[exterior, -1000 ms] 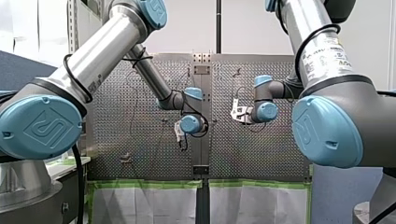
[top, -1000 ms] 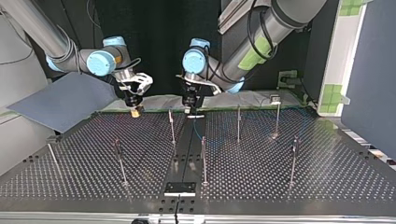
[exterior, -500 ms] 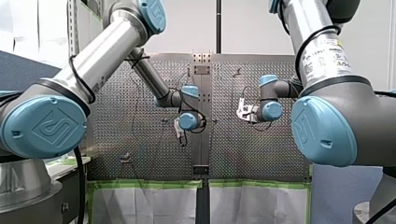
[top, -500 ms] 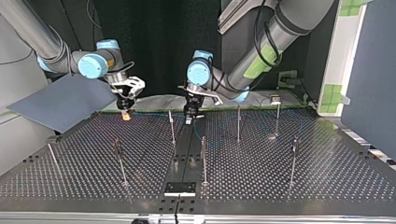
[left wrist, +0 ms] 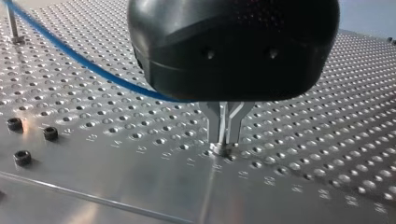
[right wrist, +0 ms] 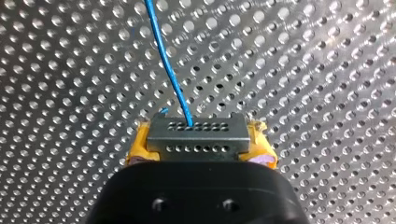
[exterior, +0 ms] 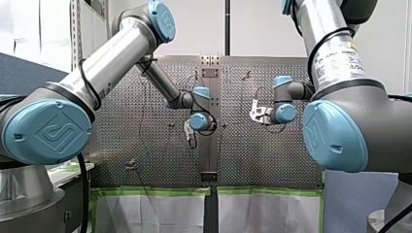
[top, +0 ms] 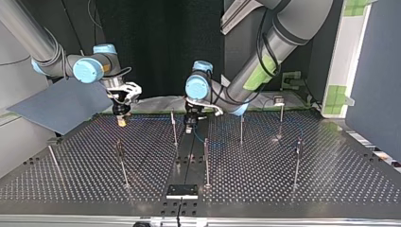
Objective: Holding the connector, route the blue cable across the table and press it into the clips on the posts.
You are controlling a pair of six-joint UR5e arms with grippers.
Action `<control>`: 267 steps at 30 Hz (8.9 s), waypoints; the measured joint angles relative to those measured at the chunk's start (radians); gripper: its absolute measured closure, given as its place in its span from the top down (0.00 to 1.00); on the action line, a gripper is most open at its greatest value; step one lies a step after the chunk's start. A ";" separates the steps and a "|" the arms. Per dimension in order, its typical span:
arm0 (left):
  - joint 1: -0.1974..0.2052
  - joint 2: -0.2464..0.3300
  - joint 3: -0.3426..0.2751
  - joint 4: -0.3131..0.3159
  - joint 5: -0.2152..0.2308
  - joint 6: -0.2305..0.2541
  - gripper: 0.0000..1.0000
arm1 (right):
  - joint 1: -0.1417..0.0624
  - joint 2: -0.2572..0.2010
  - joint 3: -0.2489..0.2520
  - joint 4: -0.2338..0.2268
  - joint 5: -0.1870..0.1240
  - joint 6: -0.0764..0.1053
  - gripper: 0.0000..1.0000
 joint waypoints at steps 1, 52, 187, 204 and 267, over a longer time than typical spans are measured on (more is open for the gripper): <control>-0.001 0.000 0.010 -0.007 0.000 0.001 0.44 | -0.002 0.000 -0.001 0.000 -0.001 0.000 0.00; -0.178 0.214 -0.189 -0.226 -0.107 0.111 1.00 | -0.037 -0.046 -0.013 0.029 -0.007 -0.019 0.00; -0.287 -0.235 0.461 -0.211 -0.502 -0.233 0.00 | -0.049 -0.113 -0.032 0.081 -0.010 -0.053 0.00; -0.320 -0.078 0.368 -0.201 -0.505 -0.208 0.00 | -0.044 -0.251 -0.094 0.201 -0.056 -0.038 0.00; -0.186 0.044 0.368 -0.082 -0.231 -0.149 0.00 | -0.091 -0.285 -0.171 0.251 -0.141 -0.015 0.00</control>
